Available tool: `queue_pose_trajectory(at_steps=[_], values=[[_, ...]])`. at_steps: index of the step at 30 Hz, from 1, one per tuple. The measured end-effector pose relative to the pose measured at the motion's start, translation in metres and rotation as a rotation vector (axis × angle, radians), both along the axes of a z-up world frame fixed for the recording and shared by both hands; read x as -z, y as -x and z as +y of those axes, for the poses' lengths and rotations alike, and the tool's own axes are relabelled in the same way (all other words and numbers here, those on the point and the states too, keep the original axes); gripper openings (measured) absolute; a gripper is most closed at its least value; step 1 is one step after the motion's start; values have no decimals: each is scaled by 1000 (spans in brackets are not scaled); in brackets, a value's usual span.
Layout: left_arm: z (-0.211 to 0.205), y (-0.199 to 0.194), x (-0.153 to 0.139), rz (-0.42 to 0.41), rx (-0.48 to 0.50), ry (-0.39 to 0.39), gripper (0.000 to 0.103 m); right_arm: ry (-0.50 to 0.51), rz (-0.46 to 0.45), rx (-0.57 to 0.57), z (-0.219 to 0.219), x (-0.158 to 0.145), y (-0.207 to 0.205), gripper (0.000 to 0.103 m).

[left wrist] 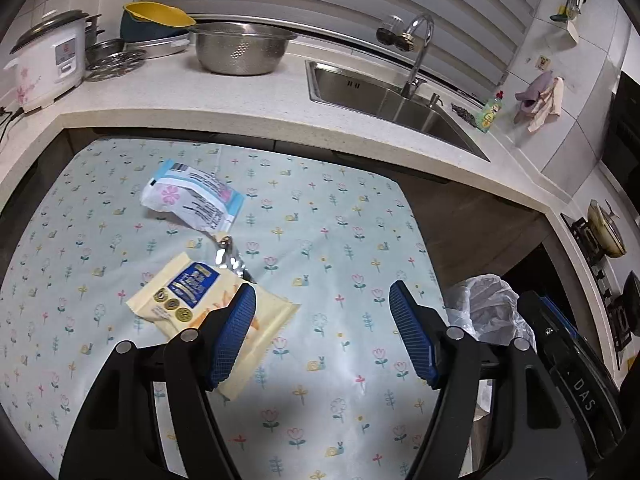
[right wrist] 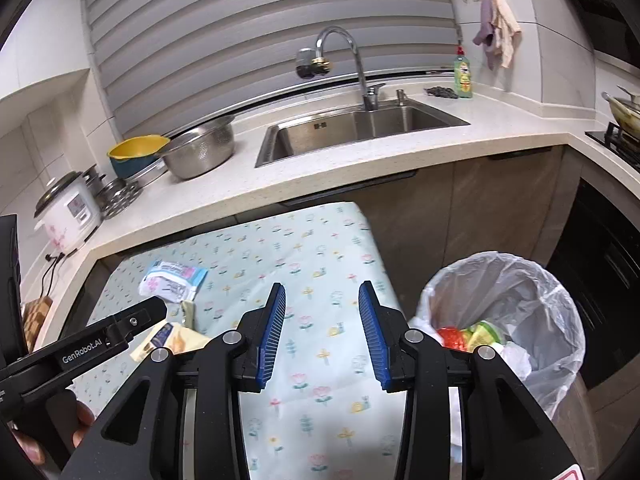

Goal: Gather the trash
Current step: 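Move both tools back over the cream snack bag and white-blue packet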

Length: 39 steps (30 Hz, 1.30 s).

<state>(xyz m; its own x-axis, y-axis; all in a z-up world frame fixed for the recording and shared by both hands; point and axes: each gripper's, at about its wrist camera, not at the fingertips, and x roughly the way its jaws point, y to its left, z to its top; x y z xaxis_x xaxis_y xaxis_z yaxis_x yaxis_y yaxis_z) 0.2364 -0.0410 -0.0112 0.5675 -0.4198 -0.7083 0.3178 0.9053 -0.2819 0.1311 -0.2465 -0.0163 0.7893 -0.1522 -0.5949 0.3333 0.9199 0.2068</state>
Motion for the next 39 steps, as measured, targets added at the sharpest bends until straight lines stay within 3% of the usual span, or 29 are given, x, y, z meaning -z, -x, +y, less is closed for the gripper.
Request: queue_pose_trajectory(at_steps=[13, 21, 32, 37, 39], values=[[79, -11, 2, -18, -110, -17, 66, 15, 19, -102, 76, 3, -26, 50], [114, -19, 9, -27, -172, -54, 66, 21, 54, -166, 114, 15, -43, 51], [145, -33, 24, -11, -230, -100, 66, 20, 93, -203, 141, 34, -61, 57], [155, -39, 31, 2, -249, -111, 66, 15, 109, -197, 145, 43, -67, 67], [158, -43, 35, 8, -258, -117, 70, 9, 122, -193, 146, 49, -70, 71]])
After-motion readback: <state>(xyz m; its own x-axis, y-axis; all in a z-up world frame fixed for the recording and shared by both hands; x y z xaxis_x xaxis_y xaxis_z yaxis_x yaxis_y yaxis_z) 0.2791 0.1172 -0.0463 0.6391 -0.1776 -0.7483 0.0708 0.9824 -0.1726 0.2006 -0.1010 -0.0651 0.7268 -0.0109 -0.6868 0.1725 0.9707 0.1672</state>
